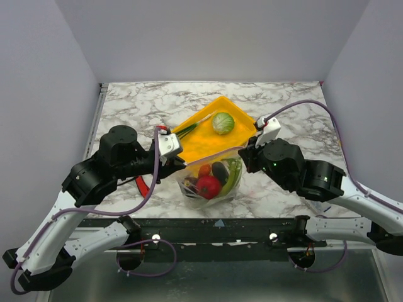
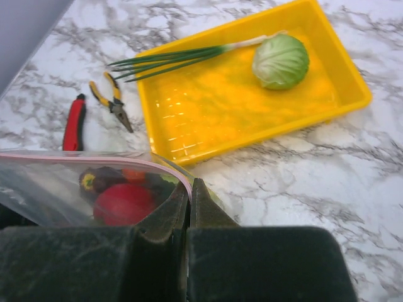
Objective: Place the food in the zip-top bag and seal the zipper
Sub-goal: Zip the zipper food storage bag at the center of the board.
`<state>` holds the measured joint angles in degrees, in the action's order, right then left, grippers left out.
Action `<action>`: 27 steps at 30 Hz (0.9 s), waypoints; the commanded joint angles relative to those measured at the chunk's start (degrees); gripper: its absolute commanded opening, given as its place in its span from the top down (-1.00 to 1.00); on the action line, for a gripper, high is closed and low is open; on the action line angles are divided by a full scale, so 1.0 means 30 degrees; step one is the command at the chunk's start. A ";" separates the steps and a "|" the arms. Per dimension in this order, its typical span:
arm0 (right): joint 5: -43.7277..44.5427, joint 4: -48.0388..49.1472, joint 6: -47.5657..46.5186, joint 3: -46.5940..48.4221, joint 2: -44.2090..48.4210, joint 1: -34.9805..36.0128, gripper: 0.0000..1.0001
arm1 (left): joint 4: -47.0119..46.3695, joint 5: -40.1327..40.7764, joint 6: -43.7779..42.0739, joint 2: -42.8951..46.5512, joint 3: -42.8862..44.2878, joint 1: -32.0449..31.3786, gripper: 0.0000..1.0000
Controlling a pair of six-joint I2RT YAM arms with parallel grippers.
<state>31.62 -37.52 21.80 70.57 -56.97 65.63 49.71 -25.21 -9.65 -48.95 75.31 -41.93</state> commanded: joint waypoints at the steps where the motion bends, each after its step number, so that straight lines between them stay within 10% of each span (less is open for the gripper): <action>1: 0.4366 -0.1848 0.1361 -0.0577 0.0640 -0.0195 0.99 | 0.0783 0.1275 -0.0178 0.1063 -0.0440 0.0187 1.00; 17: 0.4727 -0.2311 0.2364 -0.1255 0.1807 -0.0185 0.99 | 0.1031 0.2324 0.0000 0.2126 -0.1197 0.0210 1.00; 22: 0.4958 -0.2365 0.3176 -0.1202 0.1002 -0.0194 0.99 | 0.0519 0.3223 0.0916 0.1820 -0.0698 0.0212 -0.11; 27: 0.7243 -0.4259 0.5473 -0.0234 -0.0477 -0.0195 0.99 | 0.0249 0.4689 0.1504 0.2023 0.0064 0.0229 -0.27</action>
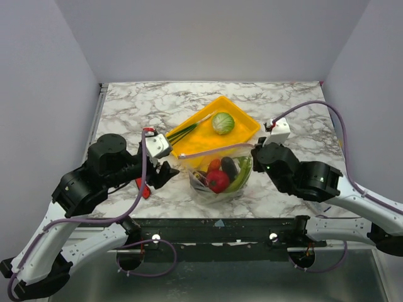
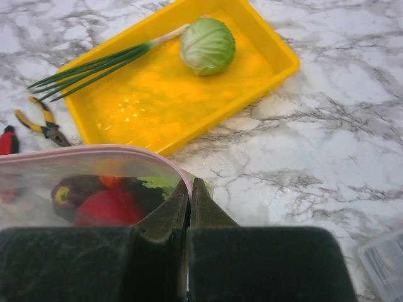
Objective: Place the food in the zip-top bag and seal the zipper
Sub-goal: Zip the zipper food storage bag at the center of the board, then place the zipper food storage bag at the center of the board.
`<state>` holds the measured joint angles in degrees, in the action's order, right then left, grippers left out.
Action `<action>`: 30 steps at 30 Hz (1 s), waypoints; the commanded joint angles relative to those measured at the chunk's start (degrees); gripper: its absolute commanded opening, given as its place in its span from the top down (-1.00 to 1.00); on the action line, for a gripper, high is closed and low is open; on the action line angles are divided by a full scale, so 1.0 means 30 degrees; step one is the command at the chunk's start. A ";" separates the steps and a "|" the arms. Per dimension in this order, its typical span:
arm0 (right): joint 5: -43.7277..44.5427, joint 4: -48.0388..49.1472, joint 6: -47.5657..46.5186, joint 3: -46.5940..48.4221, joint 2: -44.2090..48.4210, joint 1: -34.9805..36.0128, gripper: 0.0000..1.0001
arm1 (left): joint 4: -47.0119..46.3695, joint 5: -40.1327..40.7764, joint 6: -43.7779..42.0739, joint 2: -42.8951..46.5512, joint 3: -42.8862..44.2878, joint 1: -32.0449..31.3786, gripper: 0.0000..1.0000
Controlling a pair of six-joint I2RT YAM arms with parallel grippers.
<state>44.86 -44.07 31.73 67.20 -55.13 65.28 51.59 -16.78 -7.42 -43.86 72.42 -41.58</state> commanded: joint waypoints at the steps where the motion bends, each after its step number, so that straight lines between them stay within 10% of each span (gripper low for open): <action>1: 0.3385 -0.2937 0.3017 0.1406 -0.1611 -0.0086 0.99 | -0.0403 0.2330 0.0892 0.0464 0.1146 0.0116 -0.28; 7: 0.3968 -0.7229 0.5298 0.3593 -0.4652 -0.3411 0.99 | -0.0367 0.3774 0.1148 0.1611 0.1559 0.0102 -0.34; 22: -0.1753 -0.1589 -0.0377 0.0438 -0.3780 -1.7252 0.99 | -0.0029 0.3026 0.1830 0.3156 0.1592 0.0111 -0.41; 30: -0.2405 0.0810 -0.0320 -0.0180 -0.7056 -2.0036 0.99 | 0.0012 0.2316 0.2054 0.3599 0.1687 0.0085 -0.45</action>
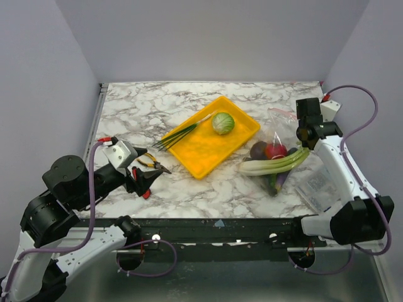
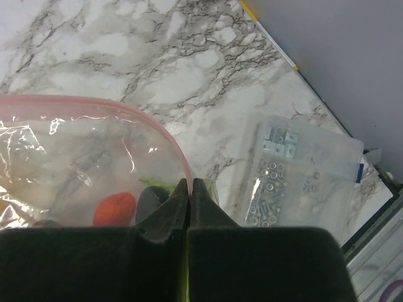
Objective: Place the food in the zip-top bag and seal the zipper
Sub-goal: Place the zipper food storage bag at the center of the board.
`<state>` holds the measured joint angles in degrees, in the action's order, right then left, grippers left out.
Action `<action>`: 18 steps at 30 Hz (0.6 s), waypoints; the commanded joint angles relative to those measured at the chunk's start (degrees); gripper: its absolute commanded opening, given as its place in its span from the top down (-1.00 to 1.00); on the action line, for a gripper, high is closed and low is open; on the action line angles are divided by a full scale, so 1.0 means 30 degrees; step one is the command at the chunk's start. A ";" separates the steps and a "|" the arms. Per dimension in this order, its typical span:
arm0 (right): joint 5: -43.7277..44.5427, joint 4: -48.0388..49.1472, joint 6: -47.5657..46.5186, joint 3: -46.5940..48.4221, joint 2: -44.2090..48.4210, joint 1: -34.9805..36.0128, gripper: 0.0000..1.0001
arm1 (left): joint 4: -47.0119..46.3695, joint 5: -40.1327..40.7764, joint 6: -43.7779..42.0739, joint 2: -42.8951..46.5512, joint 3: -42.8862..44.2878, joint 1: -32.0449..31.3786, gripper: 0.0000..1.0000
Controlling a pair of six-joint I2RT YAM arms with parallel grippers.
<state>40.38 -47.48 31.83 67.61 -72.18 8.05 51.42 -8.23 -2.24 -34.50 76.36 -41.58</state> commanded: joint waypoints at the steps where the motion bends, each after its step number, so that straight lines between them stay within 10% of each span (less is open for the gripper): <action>1: -0.1153 0.2188 -0.0447 -0.0371 -0.1736 -0.1561 0.99 | 0.0129 -0.0553 0.0387 0.0541 0.0387 0.0088 -0.45; 9: -0.1622 0.4232 -0.1002 -0.1935 -0.3656 -0.4244 0.93 | 0.0380 -0.0277 0.0505 0.1505 0.0413 0.0084 -0.50; 14: -0.2822 0.3542 -0.1334 -0.0901 -0.3835 -0.4323 0.10 | 0.0365 0.0273 0.0509 0.1855 0.0739 0.0073 -0.54; 18: -0.5006 0.1024 -0.2030 0.1968 -0.2638 -0.4122 -0.12 | 0.0050 0.1125 0.0658 0.2142 0.1507 0.0101 -0.58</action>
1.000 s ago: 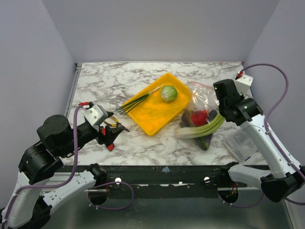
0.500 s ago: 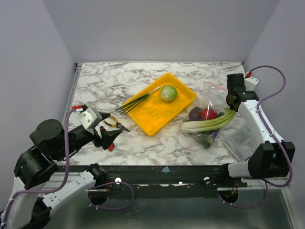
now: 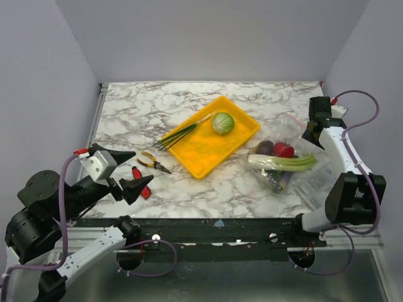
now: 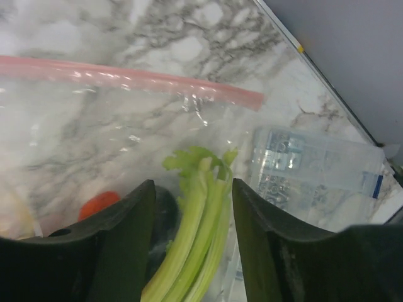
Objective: Place the food in the zip-top bag and seal the zipper
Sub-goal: Place the zipper food storage bag at the center of the board, then reset both arms
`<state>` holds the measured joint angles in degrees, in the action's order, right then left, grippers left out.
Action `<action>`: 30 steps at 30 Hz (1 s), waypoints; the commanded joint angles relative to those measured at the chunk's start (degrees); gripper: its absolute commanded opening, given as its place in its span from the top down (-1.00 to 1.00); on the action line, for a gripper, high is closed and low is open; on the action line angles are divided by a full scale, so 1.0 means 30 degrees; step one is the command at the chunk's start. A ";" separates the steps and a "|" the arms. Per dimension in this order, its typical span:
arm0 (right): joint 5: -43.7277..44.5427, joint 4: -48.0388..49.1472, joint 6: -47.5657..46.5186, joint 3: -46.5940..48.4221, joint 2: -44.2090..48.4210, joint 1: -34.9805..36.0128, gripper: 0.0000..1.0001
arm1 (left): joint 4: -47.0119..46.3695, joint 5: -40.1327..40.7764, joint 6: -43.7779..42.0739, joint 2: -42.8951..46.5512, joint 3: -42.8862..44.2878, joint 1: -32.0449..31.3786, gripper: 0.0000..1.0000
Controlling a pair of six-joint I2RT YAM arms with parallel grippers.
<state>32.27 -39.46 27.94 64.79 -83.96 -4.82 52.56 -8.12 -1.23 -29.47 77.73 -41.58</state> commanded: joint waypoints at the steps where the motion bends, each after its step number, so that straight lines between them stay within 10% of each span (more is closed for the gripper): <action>1: -0.3072 -0.2227 -0.1069 0.3644 0.1812 0.0440 -0.17 | -0.0448 0.1329 0.1015 0.0552 0.1288 0.0081 -0.59; 5: -1.0354 -0.2271 -0.1948 0.4710 0.5529 0.0919 -0.99 | -0.1186 0.2447 0.2135 0.1038 0.2760 0.0077 -0.66; 12: -1.7522 -0.1955 -0.1597 0.6032 1.1259 0.0906 -0.99 | -0.4111 0.4462 0.2508 0.3292 0.2710 0.0091 -0.97; 30: -0.9085 -0.5556 -0.0208 0.7741 1.6631 0.0904 -0.99 | -0.6213 0.7860 0.0670 0.6101 0.1236 0.0044 -0.97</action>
<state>-4.45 -48.14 25.41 87.53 -30.85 -1.98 34.65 12.82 2.11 -10.94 82.19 -41.58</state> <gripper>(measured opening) 0.995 0.983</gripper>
